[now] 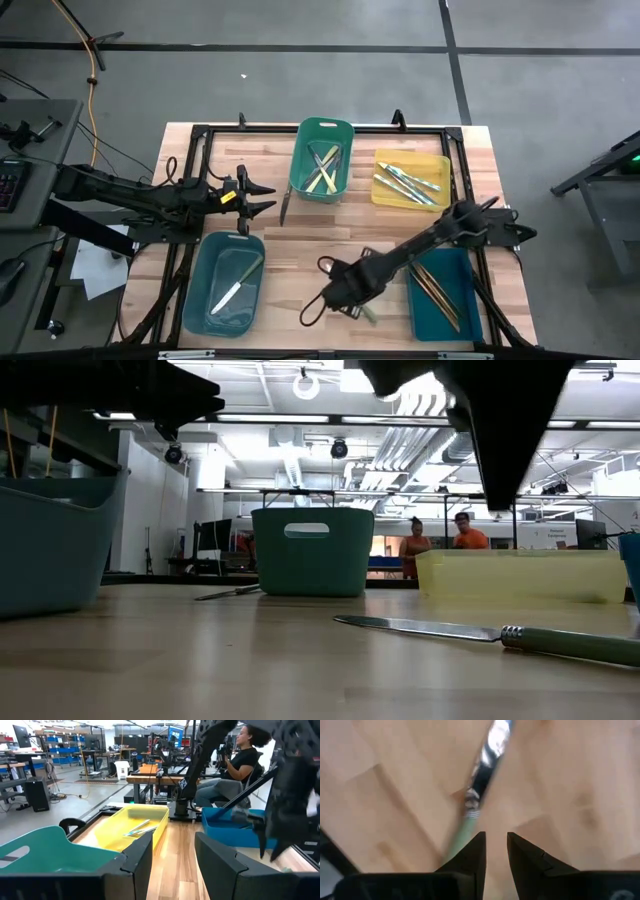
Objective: Sort silverware by color (type)
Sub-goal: Put the green knife into the left blue bin
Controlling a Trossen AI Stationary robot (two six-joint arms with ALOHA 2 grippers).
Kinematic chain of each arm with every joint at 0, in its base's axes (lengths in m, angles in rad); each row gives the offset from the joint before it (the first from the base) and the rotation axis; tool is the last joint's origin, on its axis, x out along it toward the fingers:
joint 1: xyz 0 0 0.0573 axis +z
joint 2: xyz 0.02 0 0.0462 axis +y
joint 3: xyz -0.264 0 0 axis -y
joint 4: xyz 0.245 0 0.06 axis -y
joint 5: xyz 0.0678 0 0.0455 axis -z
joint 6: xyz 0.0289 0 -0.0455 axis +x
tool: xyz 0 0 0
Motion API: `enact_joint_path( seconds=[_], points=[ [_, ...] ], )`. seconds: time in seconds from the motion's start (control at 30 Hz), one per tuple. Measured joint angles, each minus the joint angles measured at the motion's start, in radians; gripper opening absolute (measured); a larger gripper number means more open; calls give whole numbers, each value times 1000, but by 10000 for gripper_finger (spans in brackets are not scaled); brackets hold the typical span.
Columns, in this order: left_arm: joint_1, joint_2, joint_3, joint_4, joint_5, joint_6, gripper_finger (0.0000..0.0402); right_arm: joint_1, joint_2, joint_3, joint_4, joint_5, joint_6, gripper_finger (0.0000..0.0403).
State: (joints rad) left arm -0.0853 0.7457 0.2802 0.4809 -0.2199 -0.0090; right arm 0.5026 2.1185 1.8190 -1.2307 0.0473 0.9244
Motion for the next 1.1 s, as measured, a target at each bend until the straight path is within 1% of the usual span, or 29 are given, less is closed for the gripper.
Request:
enact_joint_path(
  seconds=[0.1,0.2,0.3,0.47,0.57,0.7,0.8,1.1],
  points=[
    [0,0,0,-4,0,-5,140,1,58,10,44,-83,35,74],
    [0,0,0,-7,0,-5,140,1,99,11,112,-137,-2,74],
    [0,0,0,-7,0,-6,140,1,119,12,155,-135,-6,74],
    [0,0,0,-7,0,-6,140,1,119,13,149,-101,22,82],
    [0,0,0,-7,0,-6,140,1,118,0,164,-90,50,105],
    [-1,0,0,-7,0,-6,140,0,120,-32,147,-85,139,145],
    [0,0,0,-7,0,-6,140,-3,120,-35,145,-82,200,161],
    [0,0,0,-8,0,-6,140,-5,120,-35,152,-66,223,165]
  ],
)
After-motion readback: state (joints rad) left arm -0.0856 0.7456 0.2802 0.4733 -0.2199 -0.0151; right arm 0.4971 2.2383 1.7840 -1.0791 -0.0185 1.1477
